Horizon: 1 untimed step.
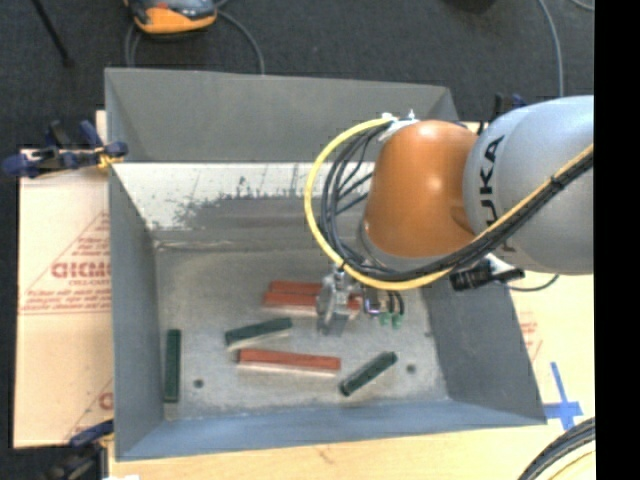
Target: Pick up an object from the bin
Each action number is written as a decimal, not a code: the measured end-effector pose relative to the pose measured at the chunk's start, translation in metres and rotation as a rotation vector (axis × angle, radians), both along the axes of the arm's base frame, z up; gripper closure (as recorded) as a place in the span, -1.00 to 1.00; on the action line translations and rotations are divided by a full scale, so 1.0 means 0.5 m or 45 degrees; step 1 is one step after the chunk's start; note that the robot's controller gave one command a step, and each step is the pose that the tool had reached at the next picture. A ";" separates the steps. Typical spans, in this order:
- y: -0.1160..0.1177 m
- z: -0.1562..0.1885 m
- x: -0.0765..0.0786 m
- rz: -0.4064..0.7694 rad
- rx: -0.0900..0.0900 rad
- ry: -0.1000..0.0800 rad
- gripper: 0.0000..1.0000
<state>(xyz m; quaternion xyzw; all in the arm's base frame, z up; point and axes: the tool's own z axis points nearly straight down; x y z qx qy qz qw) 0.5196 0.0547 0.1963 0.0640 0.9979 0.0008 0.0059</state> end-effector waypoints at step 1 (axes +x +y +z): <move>0.012 0.004 0.027 -0.126 0.000 0.016 1.00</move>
Offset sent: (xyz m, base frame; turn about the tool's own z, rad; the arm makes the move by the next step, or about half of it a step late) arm 0.0280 0.0408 -0.0532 0.0895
